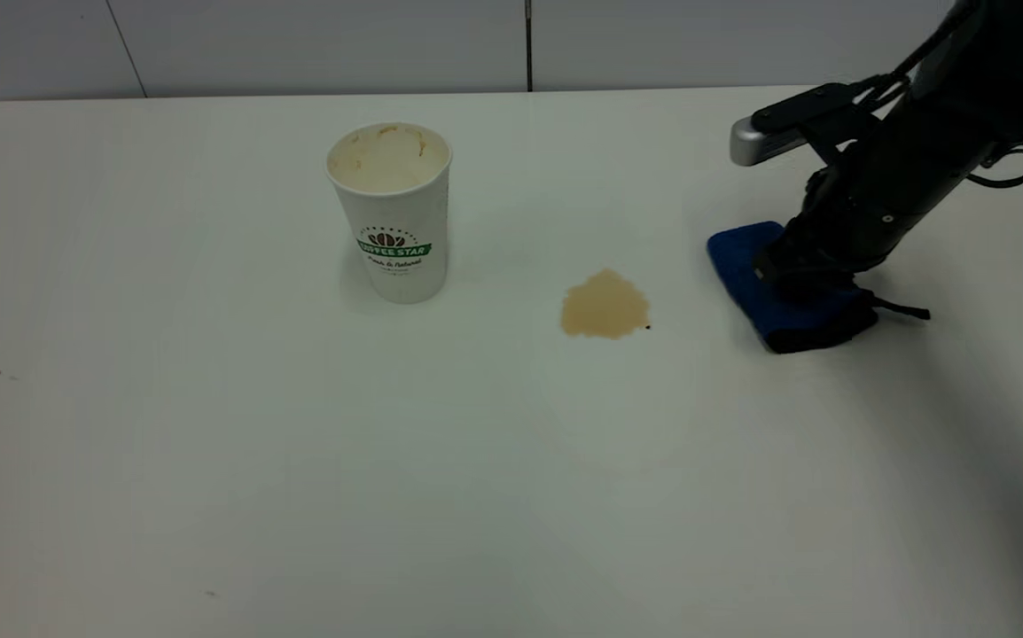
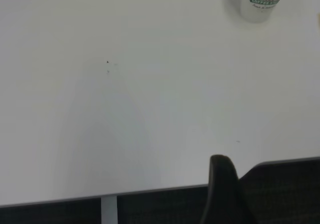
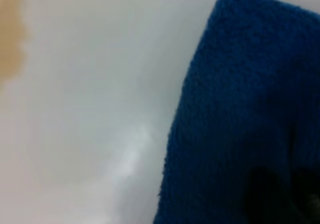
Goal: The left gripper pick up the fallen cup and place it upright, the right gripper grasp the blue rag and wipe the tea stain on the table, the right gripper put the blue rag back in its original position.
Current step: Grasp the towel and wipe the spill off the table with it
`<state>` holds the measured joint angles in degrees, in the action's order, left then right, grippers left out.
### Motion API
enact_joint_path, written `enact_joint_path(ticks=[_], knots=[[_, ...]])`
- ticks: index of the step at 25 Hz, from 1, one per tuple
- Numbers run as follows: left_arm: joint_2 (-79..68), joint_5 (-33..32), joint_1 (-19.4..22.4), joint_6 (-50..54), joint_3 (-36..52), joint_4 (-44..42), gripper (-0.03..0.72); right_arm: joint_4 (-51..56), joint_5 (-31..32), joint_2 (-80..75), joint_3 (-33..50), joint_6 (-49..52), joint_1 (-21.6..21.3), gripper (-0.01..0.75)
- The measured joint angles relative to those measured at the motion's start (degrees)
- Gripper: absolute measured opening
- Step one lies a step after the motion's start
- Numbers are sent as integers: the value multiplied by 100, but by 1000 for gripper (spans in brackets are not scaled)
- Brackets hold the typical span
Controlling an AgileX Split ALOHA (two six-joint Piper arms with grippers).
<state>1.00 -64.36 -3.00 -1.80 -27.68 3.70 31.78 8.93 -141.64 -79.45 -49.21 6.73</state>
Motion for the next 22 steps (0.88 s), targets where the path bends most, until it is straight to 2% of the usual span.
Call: enact_joint_path(ticks=[5, 9, 12, 15, 20, 22], knots=[[0, 0, 0, 0, 0, 0, 489, 0, -2, -337, -768, -17, 631, 51], [0, 0, 0, 0, 0, 0, 489, 0, 311, -693, -1518, -22, 1060, 51], [0, 0, 0, 0, 0, 0, 489, 0, 803, -805, -1859, -22, 1372, 51], [0, 0, 0, 0, 0, 0, 489, -11, 1555, -815, -1942, -16, 1552, 51], [0, 0, 0, 0, 0, 0, 489, -621, 3125, -788, -1987, 335, 1565, 51], [0, 0, 0, 0, 0, 0, 489, -1168, 3367, -774, -1992, 718, 1543, 51]])
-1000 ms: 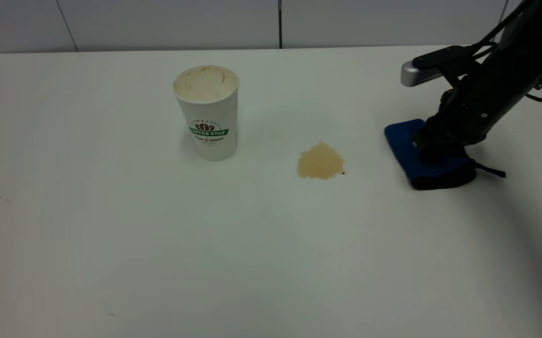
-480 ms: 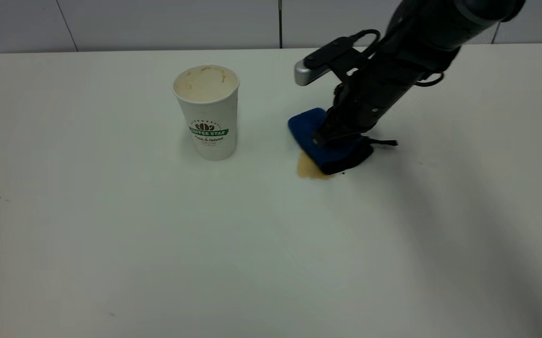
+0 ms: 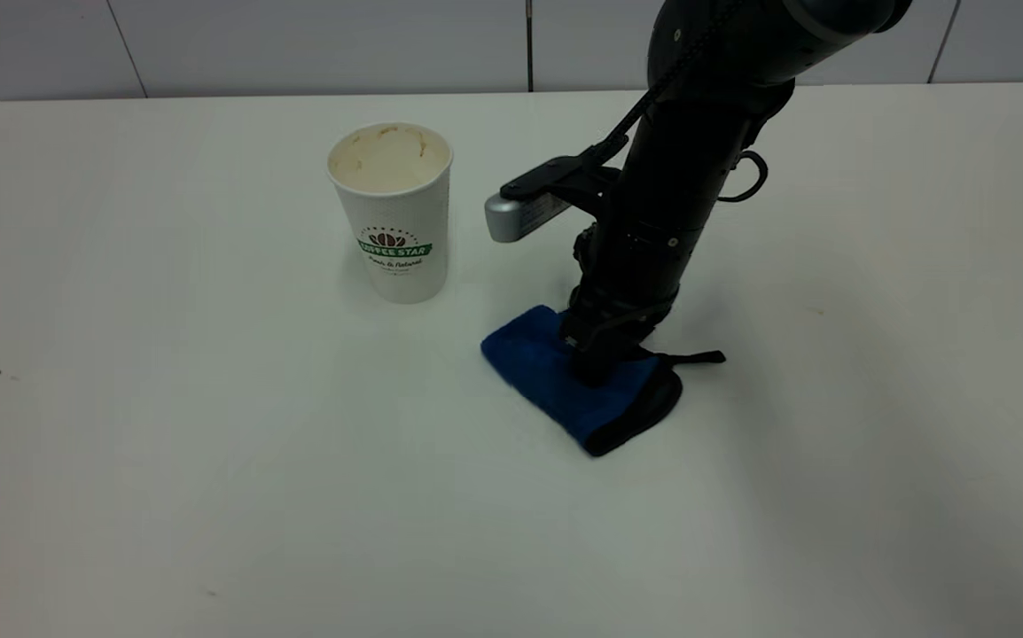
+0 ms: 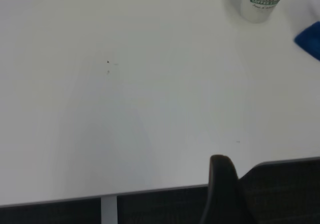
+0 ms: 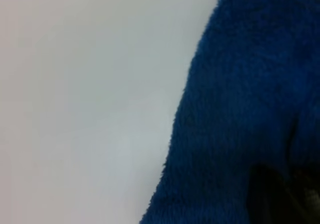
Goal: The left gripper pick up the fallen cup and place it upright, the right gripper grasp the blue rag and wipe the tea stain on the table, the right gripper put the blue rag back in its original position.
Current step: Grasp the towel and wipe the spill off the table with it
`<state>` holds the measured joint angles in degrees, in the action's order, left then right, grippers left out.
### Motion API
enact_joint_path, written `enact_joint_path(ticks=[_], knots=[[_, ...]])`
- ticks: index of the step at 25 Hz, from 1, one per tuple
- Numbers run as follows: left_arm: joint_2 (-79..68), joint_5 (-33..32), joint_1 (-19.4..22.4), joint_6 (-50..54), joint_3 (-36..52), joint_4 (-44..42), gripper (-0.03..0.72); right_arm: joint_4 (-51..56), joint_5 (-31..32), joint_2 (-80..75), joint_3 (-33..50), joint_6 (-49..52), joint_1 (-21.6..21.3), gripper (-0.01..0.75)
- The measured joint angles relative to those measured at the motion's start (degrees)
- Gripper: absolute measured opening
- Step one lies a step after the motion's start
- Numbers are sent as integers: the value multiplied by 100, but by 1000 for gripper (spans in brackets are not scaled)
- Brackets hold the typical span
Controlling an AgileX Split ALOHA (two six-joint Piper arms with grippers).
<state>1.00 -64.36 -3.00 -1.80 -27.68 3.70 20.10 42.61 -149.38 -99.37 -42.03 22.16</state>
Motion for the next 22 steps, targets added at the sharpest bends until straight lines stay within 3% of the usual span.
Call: enact_joint_path(ticks=[4, 9, 12, 17, 22], knots=[[0, 0, 0, 0, 0, 0, 489, -1308, -274, 69, 0, 1486, -176, 51], [0, 0, 0, 0, 0, 0, 489, -2628, -1766, 66, 12, 3678, -384, 51], [0, 0, 0, 7, 0, 0, 489, -2765, -2199, 42, 44, 4356, -378, 51], [0, 0, 0, 12, 0, 0, 489, -2411, -1943, 42, 34, 4203, -409, 51], [0, 0, 0, 11, 0, 0, 489, -1895, -1142, 52, -14, 3538, -710, 51]])
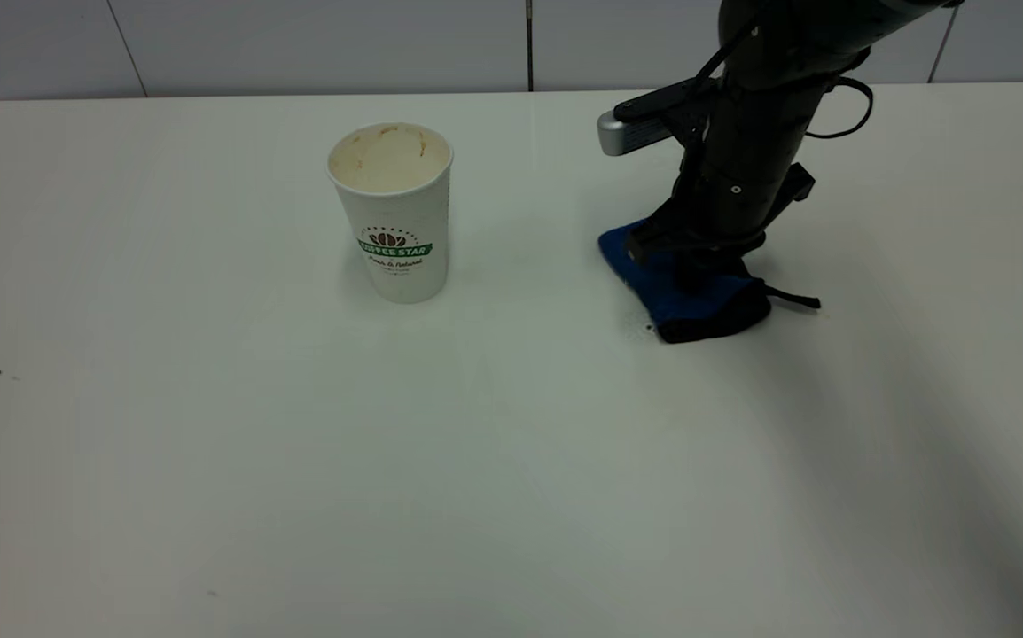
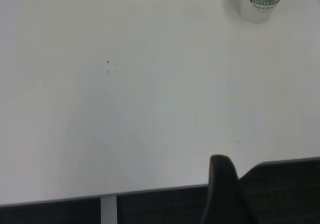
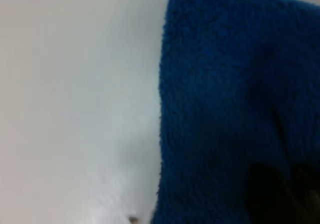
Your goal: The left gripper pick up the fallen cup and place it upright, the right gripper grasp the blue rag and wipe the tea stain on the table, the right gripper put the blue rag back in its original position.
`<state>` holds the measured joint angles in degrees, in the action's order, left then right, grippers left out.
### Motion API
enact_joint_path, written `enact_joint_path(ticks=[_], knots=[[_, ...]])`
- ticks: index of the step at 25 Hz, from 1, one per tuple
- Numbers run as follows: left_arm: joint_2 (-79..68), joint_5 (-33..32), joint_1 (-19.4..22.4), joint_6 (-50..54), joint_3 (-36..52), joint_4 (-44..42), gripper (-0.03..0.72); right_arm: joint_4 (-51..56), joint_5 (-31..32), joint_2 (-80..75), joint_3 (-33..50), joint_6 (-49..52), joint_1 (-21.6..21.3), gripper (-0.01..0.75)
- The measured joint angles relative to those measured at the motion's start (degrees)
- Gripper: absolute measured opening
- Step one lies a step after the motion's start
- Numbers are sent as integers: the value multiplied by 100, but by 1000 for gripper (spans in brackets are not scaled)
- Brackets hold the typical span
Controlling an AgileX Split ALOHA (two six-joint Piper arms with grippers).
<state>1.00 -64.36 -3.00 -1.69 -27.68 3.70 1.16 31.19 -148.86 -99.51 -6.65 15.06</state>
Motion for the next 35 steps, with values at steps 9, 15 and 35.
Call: enact_joint_path(ticks=[9, 15, 35], knots=[[0, 0, 0, 0, 0, 0, 489, -677, 595, 178, 67, 927, -713, 96], [0, 0, 0, 0, 0, 0, 489, -766, 822, 540, 134, 1094, -718, 381], [0, 0, 0, -6, 7, 0, 489, -116, 3313, 5026, 190, 392, -551, 529]])
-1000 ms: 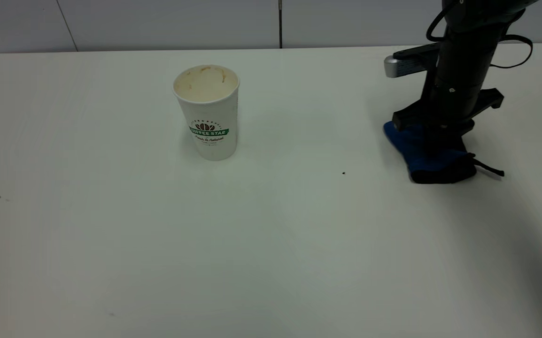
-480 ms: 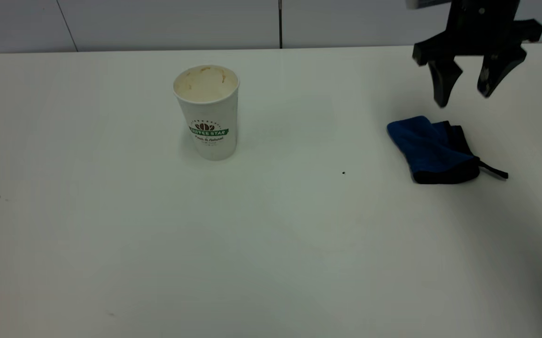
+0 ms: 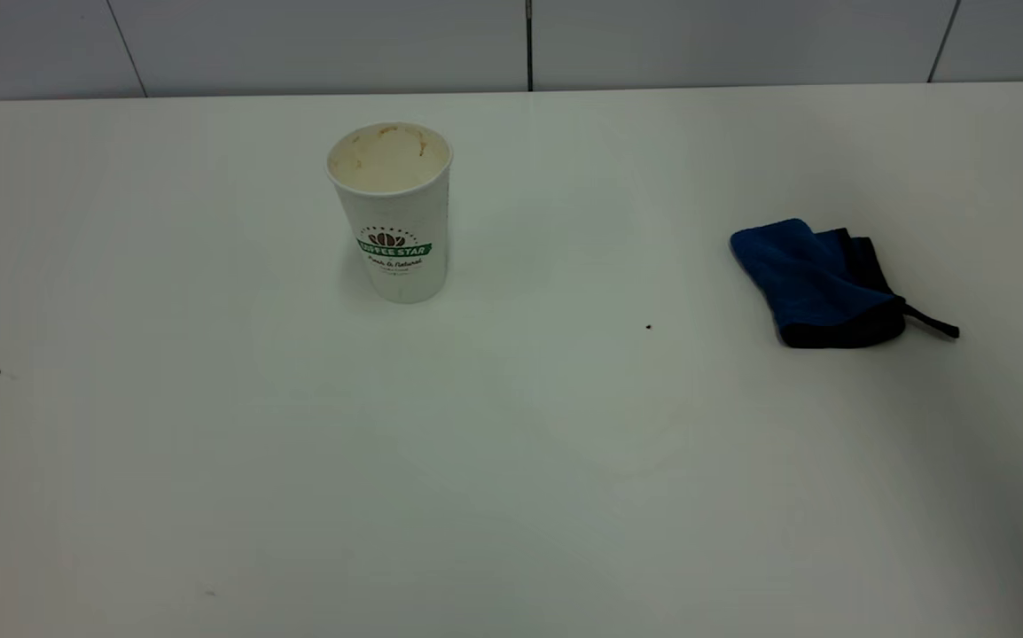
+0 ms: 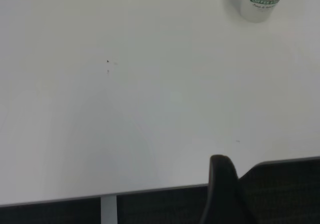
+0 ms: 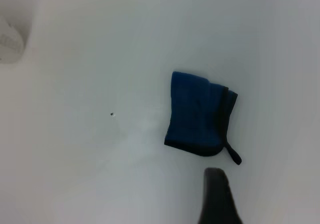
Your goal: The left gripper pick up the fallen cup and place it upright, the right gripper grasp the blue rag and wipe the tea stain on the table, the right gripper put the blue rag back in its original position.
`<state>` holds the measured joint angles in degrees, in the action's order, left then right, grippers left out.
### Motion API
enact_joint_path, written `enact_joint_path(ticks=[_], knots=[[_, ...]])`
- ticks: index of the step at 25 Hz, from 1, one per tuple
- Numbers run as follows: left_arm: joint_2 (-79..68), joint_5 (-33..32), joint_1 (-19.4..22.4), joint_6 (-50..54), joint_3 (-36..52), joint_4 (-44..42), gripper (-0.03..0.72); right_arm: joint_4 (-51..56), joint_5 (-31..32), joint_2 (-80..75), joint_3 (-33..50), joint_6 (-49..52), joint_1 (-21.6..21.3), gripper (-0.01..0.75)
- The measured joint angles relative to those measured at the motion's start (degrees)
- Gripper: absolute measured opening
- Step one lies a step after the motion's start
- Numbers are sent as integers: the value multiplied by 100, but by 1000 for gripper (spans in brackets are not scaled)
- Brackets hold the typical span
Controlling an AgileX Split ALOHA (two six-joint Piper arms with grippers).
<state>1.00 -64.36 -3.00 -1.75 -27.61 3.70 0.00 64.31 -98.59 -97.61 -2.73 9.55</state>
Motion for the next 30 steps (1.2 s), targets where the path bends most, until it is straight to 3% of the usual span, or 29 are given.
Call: enact_joint_path(ticks=[4, 10, 18, 25, 30], knots=[[0, 0, 0, 0, 0, 0, 489, 0, 446, 931, 581, 6, 182, 526], [0, 0, 0, 0, 0, 0, 489, 0, 290, 2724, 2906, 71, 416, 526], [0, 0, 0, 13, 0, 0, 489, -157, 203, 4893, 5620, 217, -103, 526], [0, 0, 0, 13, 0, 0, 489, -156, 261, 6480, 6468, 716, -278, 526], [0, 0, 0, 13, 0, 0, 489, -153, -310, 7339, 6913, 735, -289, 526]])
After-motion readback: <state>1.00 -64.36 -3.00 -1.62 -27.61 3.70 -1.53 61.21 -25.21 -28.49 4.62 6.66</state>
